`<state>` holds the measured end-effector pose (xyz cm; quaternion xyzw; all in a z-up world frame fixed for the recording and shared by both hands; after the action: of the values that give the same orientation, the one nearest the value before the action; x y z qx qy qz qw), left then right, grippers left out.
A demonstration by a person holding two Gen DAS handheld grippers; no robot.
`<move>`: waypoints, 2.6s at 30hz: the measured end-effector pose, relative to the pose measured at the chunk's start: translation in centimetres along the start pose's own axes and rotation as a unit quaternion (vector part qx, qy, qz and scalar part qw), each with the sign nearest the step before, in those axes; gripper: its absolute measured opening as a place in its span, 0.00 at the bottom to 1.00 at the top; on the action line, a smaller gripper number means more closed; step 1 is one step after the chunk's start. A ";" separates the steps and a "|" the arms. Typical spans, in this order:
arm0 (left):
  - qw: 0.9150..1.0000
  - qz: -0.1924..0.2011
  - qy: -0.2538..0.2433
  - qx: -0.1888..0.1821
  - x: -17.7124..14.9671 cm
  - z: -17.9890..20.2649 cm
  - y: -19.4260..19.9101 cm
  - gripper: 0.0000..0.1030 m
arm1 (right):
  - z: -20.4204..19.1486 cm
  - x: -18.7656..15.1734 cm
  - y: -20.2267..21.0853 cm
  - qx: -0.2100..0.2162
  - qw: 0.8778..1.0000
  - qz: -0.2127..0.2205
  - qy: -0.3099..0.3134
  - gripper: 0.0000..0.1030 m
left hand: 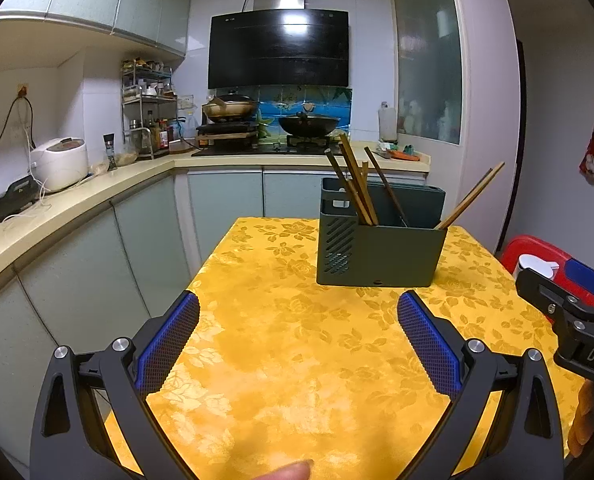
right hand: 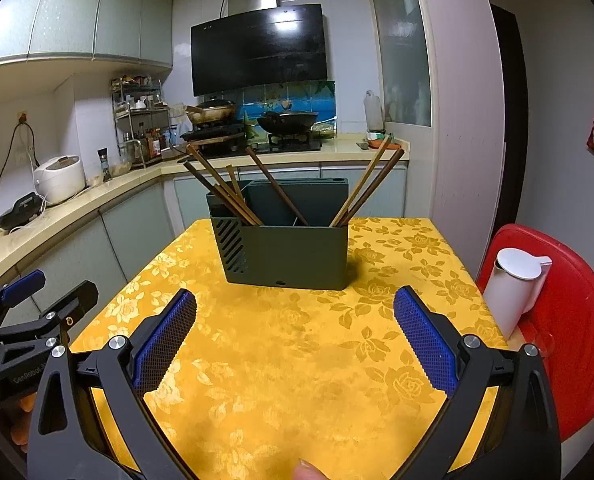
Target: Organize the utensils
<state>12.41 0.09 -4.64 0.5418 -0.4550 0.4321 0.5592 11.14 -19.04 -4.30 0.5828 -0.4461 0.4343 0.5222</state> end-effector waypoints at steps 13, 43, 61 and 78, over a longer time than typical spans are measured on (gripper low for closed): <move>1.000 -0.016 0.004 0.003 -1.6 -0.7 0.7 0.93 | -0.6 -1.1 -0.3 0.004 1.000 -0.017 0.001 0.94; 0.999 -0.041 0.018 -0.006 -4.0 -0.4 2.1 0.93 | -0.9 -2.2 1.2 0.000 1.000 -0.023 0.009 0.94; 0.998 -0.054 0.021 -0.005 -4.6 -0.9 1.6 0.93 | -0.3 -2.9 0.8 -0.004 0.999 -0.034 0.003 0.94; 0.998 -0.063 0.018 -0.007 -5.2 -0.8 1.3 0.93 | -0.3 -3.4 0.3 -0.005 0.999 -0.043 0.001 0.94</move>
<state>10.09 0.96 -9.40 0.5577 -0.4132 0.4022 0.5970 10.02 -18.56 -7.55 0.5982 -0.4222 0.4101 0.5438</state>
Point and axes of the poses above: each gripper's, at about its wrist camera, not at the fingertips, and y roughly against the way its jaws point, z to its right, x to its top, the point moved 7 cm from there along -y, roughly the way its jaws point, and after that the axes turned 12 degrees about z, right-handed, at the moved point
